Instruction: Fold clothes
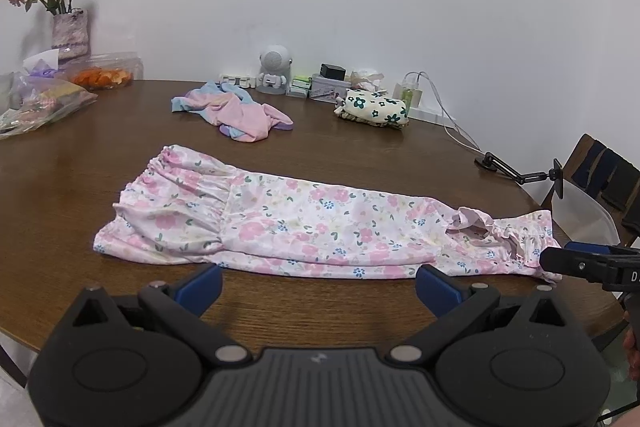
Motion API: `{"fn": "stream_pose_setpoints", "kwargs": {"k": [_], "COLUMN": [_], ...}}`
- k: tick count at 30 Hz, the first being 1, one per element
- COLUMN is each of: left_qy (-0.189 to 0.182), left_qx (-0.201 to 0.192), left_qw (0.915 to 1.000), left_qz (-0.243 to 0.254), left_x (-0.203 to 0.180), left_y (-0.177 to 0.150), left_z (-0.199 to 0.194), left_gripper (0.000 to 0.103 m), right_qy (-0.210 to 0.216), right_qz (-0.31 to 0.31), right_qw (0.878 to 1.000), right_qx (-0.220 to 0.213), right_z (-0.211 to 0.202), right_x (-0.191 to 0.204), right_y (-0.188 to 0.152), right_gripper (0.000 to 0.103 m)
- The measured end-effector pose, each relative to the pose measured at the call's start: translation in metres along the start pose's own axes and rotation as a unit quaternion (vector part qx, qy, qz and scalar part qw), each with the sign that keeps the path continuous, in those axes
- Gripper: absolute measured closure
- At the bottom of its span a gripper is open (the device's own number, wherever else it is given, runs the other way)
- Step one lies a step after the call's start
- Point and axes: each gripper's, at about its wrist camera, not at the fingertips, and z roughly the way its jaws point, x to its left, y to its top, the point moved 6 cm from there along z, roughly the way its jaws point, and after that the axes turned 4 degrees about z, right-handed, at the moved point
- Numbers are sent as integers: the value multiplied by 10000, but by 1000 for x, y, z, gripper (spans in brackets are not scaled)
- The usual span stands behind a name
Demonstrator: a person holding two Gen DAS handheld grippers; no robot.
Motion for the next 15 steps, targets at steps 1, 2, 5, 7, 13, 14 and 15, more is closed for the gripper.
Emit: {"fn": "stream_pose_setpoints", "kwargs": {"k": [1, 2, 5, 7, 13, 14, 15], "left_qy": [2, 5, 10, 10, -29, -37, -31], "left_qx": [1, 2, 15, 30, 79, 86, 94], "left_qw": [10000, 10000, 10000, 10000, 10000, 10000, 10000], "left_qz": [-4, -6, -4, -7, -7, -7, 2], "left_x": [0, 0, 0, -1, -2, -2, -3], "left_y": [0, 0, 0, -1, -1, -1, -1], "left_z": [0, 0, 1, 1, 5, 6, 7], "left_gripper": [0, 0, 0, 0, 0, 0, 0], "right_qy": [-3, -5, -14, -19, -23, -23, -23], "right_qz": [1, 0, 6, 15, 75, 87, 97], "right_qw": [10000, 10000, 10000, 10000, 9999, 9999, 9999], "right_qx": [3, 5, 16, 28, 66, 72, 76], "right_z": [0, 0, 0, 0, 2, 3, 3], "right_x": [0, 0, -1, -2, -6, -7, -8], "right_y": [0, -1, -2, -2, -4, -4, -4], "right_gripper": [0, 0, 0, 0, 0, 0, 0]}}
